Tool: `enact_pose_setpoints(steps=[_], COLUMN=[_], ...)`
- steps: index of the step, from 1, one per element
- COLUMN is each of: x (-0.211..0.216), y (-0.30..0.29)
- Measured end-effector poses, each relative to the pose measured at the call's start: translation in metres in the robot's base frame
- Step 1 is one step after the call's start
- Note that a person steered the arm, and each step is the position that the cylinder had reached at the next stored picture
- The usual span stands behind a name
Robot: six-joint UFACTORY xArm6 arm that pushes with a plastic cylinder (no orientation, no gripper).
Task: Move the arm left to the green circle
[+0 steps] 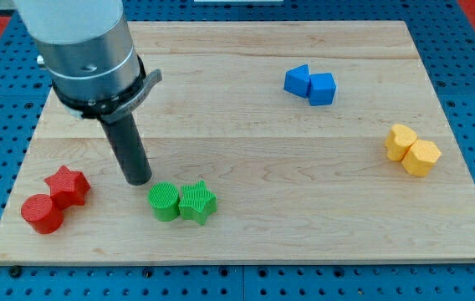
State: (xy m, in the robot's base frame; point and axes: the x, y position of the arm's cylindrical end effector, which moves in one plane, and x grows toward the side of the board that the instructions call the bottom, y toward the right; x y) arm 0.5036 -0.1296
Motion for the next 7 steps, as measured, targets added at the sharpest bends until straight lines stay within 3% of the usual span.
enact_pose_setpoints(steps=[5, 7], x=[-0.013, 0.009], y=[0.031, 0.024])
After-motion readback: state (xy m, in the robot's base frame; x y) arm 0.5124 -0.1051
